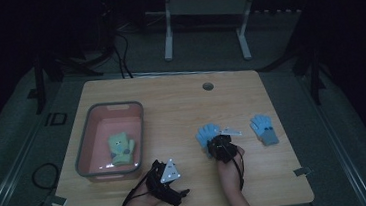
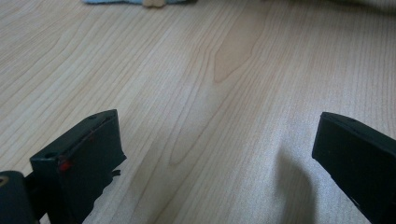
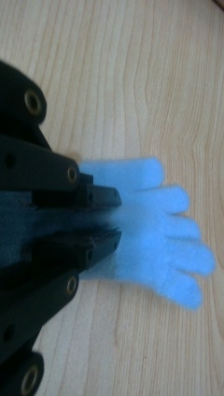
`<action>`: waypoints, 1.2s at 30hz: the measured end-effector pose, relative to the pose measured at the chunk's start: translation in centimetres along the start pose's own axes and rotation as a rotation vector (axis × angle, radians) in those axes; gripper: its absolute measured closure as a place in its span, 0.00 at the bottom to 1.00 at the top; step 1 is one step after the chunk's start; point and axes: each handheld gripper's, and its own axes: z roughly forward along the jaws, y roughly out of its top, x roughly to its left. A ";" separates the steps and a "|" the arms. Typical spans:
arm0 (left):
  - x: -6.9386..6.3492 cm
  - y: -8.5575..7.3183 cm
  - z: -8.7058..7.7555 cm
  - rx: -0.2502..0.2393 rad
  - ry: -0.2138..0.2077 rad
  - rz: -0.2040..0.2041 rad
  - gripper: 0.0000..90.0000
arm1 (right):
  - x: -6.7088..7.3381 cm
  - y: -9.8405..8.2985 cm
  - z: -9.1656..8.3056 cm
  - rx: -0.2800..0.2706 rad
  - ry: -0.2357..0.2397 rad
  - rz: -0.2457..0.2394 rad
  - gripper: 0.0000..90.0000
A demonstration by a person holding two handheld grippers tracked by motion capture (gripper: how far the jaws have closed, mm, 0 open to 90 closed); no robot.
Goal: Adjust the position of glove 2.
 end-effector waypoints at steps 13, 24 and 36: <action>0.0 0.0 0.0 0.001 -0.004 0.005 0.02 | -1.1 1.5 -1.4 -0.022 0.066 -0.106 0.77; 0.0 0.0 0.0 0.000 -0.006 0.003 0.02 | -6.3 3.6 -3.9 -0.052 0.096 -0.159 0.77; 0.1 -0.1 0.1 -0.002 -0.014 -0.003 0.02 | -13.6 3.1 -5.7 -0.064 0.052 -0.257 0.74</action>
